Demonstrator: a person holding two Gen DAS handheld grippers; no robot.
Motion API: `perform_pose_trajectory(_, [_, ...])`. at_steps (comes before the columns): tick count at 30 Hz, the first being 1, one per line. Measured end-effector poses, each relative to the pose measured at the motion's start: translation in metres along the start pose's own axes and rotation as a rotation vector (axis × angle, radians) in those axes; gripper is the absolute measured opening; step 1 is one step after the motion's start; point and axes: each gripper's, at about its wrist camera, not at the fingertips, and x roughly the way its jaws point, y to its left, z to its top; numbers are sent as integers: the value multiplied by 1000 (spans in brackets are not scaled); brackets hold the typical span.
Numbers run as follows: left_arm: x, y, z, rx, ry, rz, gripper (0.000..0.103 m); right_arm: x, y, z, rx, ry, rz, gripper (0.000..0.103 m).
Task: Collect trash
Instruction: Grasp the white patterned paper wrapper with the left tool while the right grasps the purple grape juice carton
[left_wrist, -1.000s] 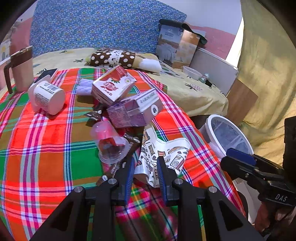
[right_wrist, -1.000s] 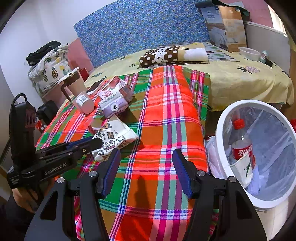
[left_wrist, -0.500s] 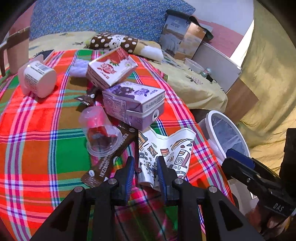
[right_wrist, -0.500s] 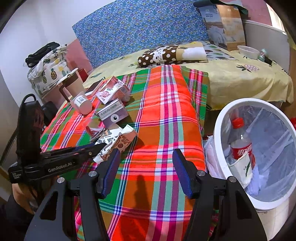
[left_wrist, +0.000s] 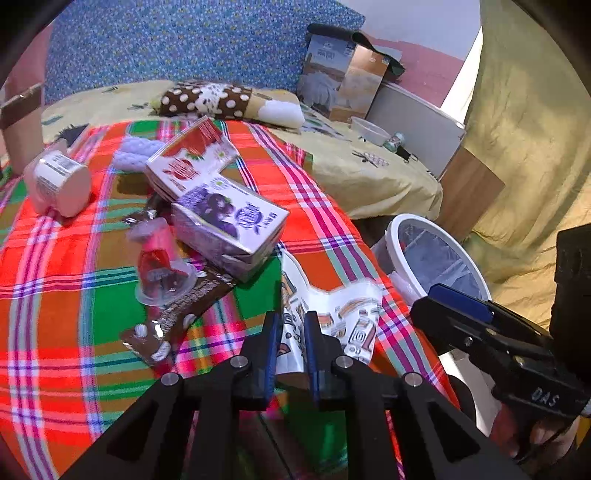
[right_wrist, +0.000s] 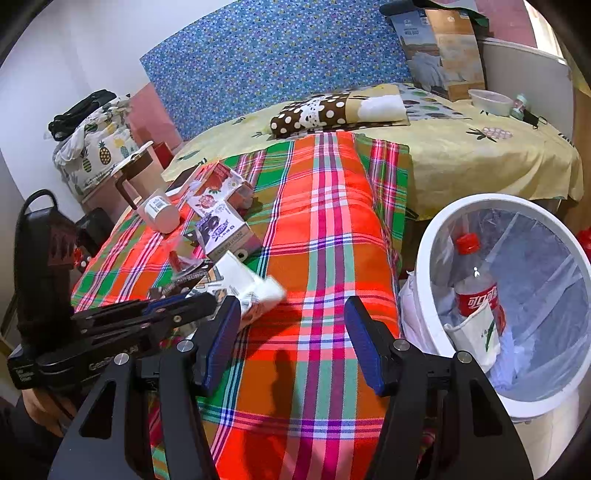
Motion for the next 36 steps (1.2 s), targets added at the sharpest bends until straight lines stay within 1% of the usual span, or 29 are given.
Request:
perform_pose_trajectory(4, [-21,5,-3,-6,-44,22,14,2,5,1,-20,2,2,60])
perform_pose_trajectory(5, [-27,8,-3,-7,-56,32,11,3,8,1,-33,3,4,60])
perform_pose_trajectory(8, [-39,17,-3,-23,-83,56,11,8,17,5,-75,7,14,60])
perform_pose_trajectory(14, [-52,36,-1,-51,-114,96,11,27,36,18,-185,20,22,60])
perform_pose_trajectory(22, [-71,63,1,-83,-176,173,11,56,54,33,-306,51,25,60])
perform_pose_trajectory(23, [-73,68,1,-87,-182,186,11,58,56,35,-320,53,30,61])
perform_pose_trajectory(24, [-74,71,1,-92,-186,197,11,60,58,35,-332,55,31,64])
perform_pose_trajectory(26, [-79,80,2,-107,-198,222,11,65,60,36,-357,60,29,67])
perform_pose_trajectory(29, [-86,93,2,-127,-218,262,11,71,64,38,-379,71,30,67])
perform_pose_trajectory(33, [-85,107,0,-141,-216,309,11,79,68,39,-405,81,19,67])
perform_pose_trajectory(36, [-78,113,-3,-145,-177,289,12,82,68,40,-410,91,20,67])
